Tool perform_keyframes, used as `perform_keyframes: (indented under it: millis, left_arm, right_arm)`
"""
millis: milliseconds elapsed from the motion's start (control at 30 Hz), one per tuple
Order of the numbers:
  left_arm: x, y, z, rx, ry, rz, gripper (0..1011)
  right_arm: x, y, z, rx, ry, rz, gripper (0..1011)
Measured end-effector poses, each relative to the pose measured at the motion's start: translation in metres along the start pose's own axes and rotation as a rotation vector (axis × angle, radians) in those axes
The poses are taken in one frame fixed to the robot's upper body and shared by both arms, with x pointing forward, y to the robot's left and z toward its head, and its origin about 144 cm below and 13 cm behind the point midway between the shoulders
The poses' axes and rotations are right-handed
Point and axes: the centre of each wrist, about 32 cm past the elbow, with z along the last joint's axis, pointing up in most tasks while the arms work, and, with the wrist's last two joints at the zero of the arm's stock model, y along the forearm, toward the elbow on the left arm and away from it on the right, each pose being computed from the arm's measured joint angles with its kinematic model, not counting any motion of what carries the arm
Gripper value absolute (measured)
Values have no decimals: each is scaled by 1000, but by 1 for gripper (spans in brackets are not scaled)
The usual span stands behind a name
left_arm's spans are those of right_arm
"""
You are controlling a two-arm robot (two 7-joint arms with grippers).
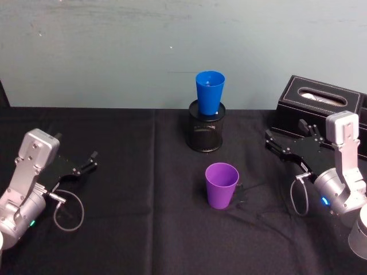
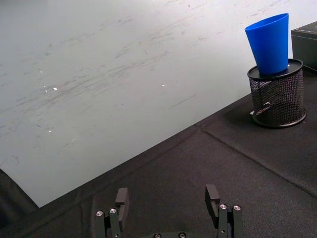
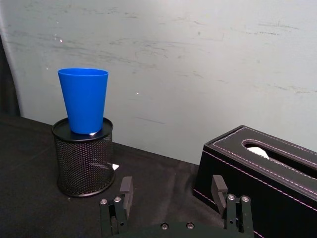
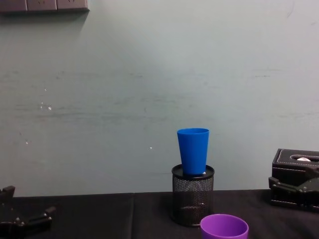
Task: Pick up one cup with a gripper and tap it against the other cup.
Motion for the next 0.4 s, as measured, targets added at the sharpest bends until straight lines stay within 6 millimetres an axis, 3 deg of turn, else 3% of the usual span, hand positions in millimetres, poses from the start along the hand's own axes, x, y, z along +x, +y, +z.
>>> perform_keyframes:
  millis: [400]
  left_arm:
    - [0, 0, 0, 0, 0, 0, 1011]
  right_arm:
    - [0, 0, 0, 0, 0, 0, 1002]
